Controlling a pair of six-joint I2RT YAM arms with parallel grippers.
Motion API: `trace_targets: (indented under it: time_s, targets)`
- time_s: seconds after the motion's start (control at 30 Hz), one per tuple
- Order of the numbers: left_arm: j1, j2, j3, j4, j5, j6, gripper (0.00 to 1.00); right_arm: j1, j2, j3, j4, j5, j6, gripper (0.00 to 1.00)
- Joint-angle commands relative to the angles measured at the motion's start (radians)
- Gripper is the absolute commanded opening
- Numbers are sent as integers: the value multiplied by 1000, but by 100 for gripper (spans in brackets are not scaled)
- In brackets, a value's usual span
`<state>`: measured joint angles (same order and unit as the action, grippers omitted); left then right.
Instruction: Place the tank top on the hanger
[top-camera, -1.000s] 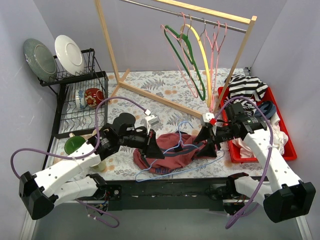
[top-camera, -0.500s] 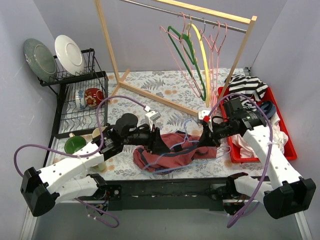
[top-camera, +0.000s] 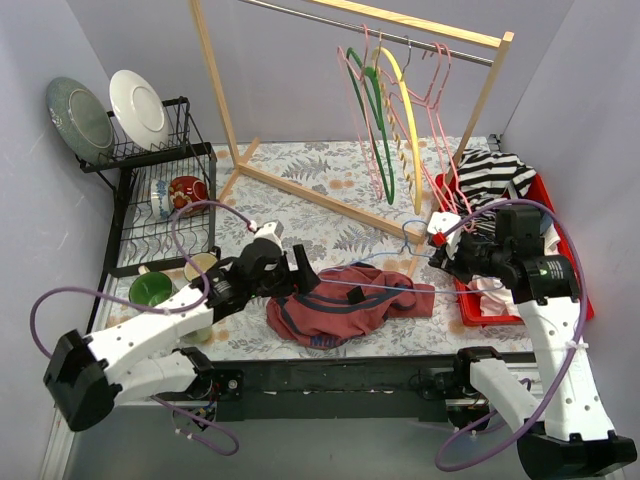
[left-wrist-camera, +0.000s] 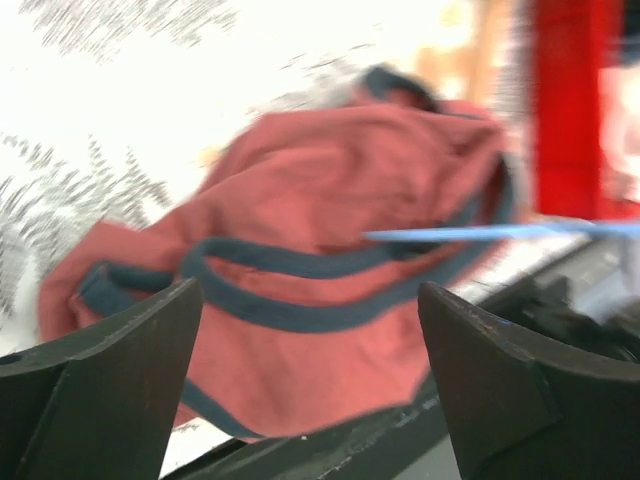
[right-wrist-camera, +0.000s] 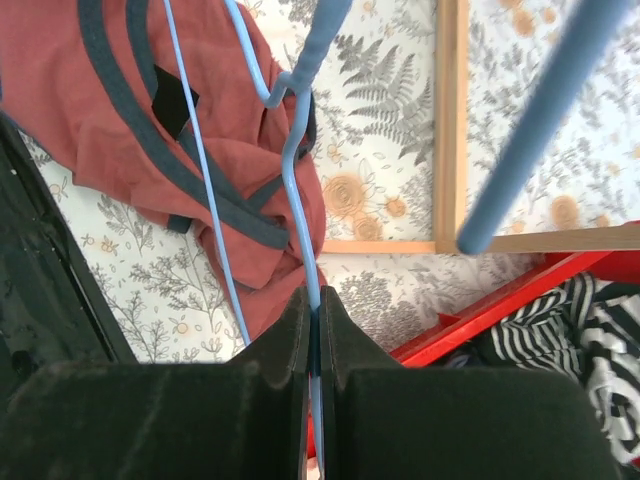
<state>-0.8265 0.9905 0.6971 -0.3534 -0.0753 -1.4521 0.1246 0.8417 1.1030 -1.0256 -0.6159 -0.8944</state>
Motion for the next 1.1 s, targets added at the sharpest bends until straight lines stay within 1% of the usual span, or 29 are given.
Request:
trace_targets:
  time_s: [0.0, 0.07, 0.1, 0.13, 0.2, 0.27, 0.33, 0.5, 0.6, 0.63, 0.67, 0.73, 0.77, 0.83, 0.87, 0.97, 1.0, 1.07]
  targets:
    - [3, 146, 74, -122, -100, -122, 84, -5, 14, -45, 50, -31, 37, 1]
    - [3, 189, 96, -122, -78, -122, 83, -6, 20, -55, 53, -44, 40, 1]
    - [3, 198, 102, -122, -74, -122, 74, -6, 22, -58, 55, -51, 41, 1]
    - [1, 204, 108, -125, -72, -122, 74, -8, 23, -63, 56, -54, 41, 1]
    - [1, 221, 123, -134, -69, -117, 67, -6, 28, -77, 62, -61, 43, 1]
    - [3, 230, 133, -162, -73, -114, 65, -8, 31, -86, 64, -62, 41, 1]
    - [1, 250, 137, -185, -70, -105, 59, -11, 33, -88, 68, -67, 41, 1]
    - [1, 290, 130, -211, -57, -96, 57, -13, 42, -75, 70, -70, 43, 1]
    - [1, 298, 125, -214, -79, -96, 56, -11, 43, -71, 65, -71, 40, 1]
    - [1, 300, 125, -216, -83, -94, 54, -13, 43, -71, 65, -73, 38, 1]
    - [1, 301, 127, -214, -87, -94, 47, -11, 46, -71, 61, -79, 35, 1]
    - [1, 306, 128, -211, -89, -90, 40, -11, 49, -75, 61, -85, 34, 1]
    - [1, 312, 128, -211, -87, -90, 33, -11, 53, -77, 59, -87, 31, 1]
    - [1, 316, 128, -210, -80, -85, 29, -11, 56, -81, 58, -87, 29, 1]
    - [3, 313, 127, -210, -77, -85, 24, -13, 56, -83, 59, -87, 28, 1]
    - [3, 309, 124, -214, -72, -79, 7, -13, 57, -84, 58, -88, 23, 1]
    - [3, 298, 127, -216, -73, -77, 0, -11, 57, -83, 58, -88, 20, 1]
    - [3, 278, 136, -236, -84, -77, 0, -13, 62, -83, 53, -85, 14, 1]
